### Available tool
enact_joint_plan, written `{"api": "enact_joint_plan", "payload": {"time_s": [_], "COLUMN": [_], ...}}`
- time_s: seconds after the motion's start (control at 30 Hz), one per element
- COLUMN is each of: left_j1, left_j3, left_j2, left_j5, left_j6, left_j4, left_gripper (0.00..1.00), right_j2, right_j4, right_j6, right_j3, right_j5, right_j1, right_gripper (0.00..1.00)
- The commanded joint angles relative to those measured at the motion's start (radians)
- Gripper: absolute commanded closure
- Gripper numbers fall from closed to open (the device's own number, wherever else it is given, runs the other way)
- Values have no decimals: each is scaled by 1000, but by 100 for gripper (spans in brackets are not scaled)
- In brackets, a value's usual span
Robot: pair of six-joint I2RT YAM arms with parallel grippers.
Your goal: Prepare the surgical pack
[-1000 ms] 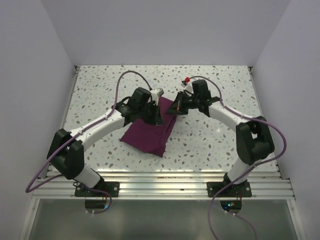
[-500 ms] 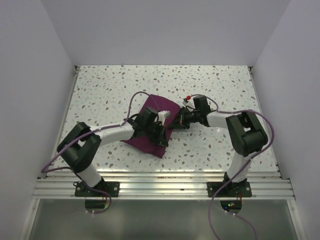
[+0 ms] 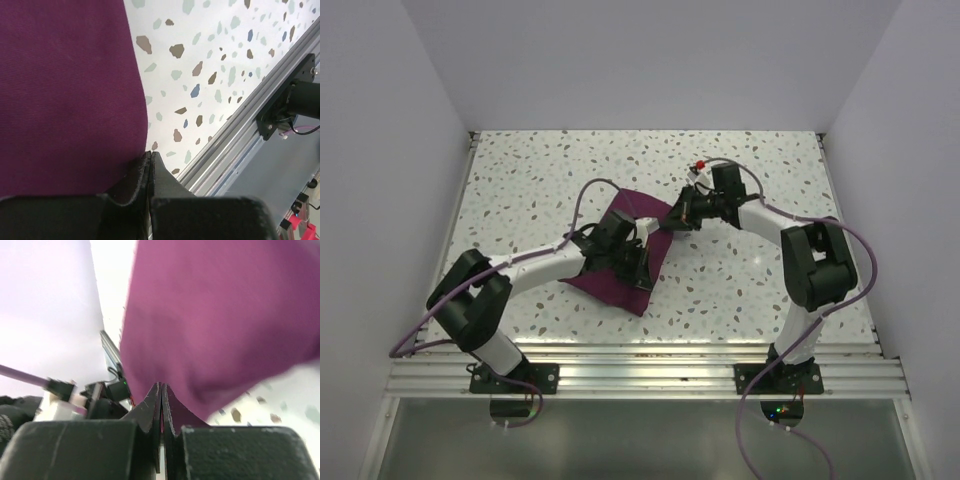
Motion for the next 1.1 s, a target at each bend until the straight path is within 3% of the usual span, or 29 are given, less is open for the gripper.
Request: {"api": "enact_joint_plan", "payload": {"time_s": [0.0, 0.23, 0.4, 0.63, 1.07], "left_j1": [-4, -26, -26, 86, 285], "left_j3": [60, 39, 5, -24, 289], "left_j2": [-49, -3, 69, 142, 325], "left_j5": [-31, -9, -26, -71, -152], "left_j6": [-4, -61, -64, -31, 153], "left_j4": [-38, 43, 51, -3, -200], "left_gripper": [100, 100, 100, 100, 100], "right_j2": [19, 135, 181, 209, 321], "right_j4": [-36, 83, 88, 119, 90], "right_j6": [-15, 57, 15, -11, -21], "right_j3": [111, 103, 51, 11, 137], "right_j5": [-3, -41, -37, -29, 18], "right_j1": [-13, -44, -64, -96, -102], "right_gripper": [100, 100, 100, 100, 100]}}
